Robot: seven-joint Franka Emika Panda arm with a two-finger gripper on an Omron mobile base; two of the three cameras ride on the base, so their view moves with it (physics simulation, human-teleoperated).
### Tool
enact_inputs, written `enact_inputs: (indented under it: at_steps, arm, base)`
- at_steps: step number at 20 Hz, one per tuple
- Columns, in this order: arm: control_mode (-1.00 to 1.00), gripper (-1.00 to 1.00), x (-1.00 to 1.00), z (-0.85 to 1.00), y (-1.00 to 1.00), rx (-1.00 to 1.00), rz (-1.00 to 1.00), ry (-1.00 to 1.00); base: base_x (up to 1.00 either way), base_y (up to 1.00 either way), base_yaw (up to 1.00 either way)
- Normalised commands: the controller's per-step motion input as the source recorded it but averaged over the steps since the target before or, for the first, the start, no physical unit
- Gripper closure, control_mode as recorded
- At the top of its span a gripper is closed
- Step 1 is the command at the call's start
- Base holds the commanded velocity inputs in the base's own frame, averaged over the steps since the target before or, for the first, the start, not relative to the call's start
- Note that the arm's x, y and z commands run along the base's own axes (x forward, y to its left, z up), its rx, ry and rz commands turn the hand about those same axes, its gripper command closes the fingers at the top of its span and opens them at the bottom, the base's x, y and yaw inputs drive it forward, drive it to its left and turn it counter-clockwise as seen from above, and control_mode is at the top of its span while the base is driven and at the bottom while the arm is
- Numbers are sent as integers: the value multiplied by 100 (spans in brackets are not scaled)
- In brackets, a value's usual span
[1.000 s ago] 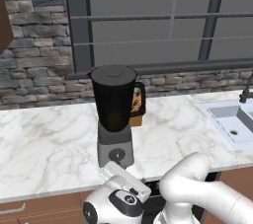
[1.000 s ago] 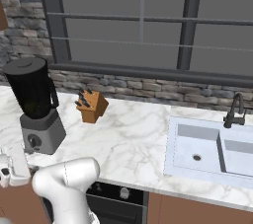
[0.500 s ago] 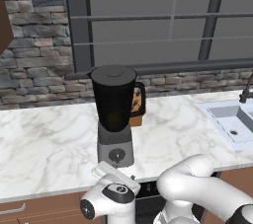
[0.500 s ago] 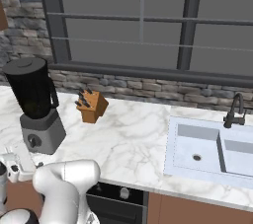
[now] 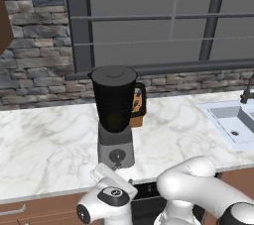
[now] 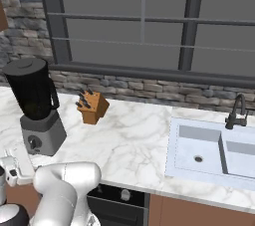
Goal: Grab the garlic and lemon from the fridge, place them in the blender, close the lid, and turn on the blender to create a marinade.
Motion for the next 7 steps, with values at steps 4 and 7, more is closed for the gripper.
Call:
enact_inputs:
  at_steps: [4, 7]
  arm:
    - [-100, -100, -38, 12, 10, 1, 0, -13]
    - [-100, -100, -51, 54, 11, 0, 0, -12]
  base:
    - [0, 0, 0]
    - [0, 0, 0]
